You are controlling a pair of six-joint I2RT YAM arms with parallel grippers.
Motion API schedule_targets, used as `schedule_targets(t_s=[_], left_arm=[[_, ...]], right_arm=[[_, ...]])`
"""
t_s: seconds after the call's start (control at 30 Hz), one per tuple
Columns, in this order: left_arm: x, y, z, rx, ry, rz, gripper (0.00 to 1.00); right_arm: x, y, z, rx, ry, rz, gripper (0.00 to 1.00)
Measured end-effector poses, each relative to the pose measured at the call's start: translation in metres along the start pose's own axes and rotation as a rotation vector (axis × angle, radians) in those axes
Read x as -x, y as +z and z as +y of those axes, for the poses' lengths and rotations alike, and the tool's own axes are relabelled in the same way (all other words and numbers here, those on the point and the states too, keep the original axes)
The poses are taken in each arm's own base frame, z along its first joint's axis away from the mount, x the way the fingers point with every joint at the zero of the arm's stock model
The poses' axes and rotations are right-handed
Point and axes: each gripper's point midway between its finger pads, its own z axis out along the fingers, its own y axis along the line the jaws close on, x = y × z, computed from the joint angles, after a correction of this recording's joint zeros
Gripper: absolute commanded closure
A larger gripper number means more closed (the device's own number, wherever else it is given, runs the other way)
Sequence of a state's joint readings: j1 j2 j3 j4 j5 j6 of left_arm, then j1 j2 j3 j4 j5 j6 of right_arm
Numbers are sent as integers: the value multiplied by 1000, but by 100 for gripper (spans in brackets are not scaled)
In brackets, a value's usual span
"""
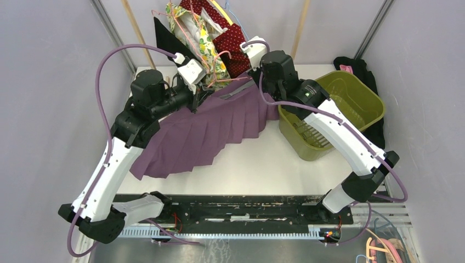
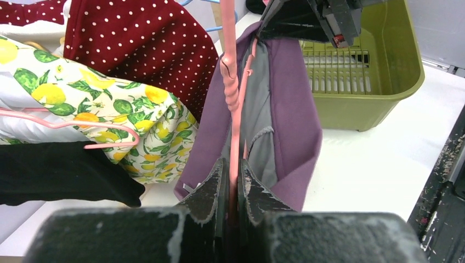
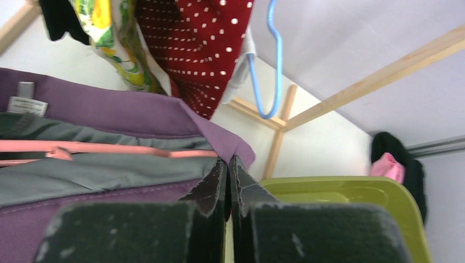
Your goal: Remove the skirt from the hanger
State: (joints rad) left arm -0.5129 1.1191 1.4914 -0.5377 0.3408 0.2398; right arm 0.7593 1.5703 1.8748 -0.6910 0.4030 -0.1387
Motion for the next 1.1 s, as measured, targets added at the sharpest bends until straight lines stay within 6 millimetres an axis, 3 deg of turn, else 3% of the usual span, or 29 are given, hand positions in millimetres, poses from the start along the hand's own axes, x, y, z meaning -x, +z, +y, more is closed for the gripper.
schedule_targets(t_s=[0.2,0.33,0.47,0.6,0.77,0.93,1.1], left_arm=[[2,-1,1,2,23,-4,97],[3,-3,1,3,39,-9,97],[1,-3,1,2,52,1,97],[3,-3,2,-3,65,17,97],[10,0,5,-6,81,14,97],[6,6,7,-10,80,26,97],[8,8,7,-23,86,39,97]], right_arm=[[3,1,-15,-82,-22,-6,99],[8,1,-16,-84,-36,-23,80],[4,0,-10,-39,-44,-25,70],[-7,-9,-4,18,-54,-14,57],[-7,-27,-1,83,-65,-32,34],[-2,-39,2,140,-99,-62,23],[2,-46,3,173,-167,-86,20]])
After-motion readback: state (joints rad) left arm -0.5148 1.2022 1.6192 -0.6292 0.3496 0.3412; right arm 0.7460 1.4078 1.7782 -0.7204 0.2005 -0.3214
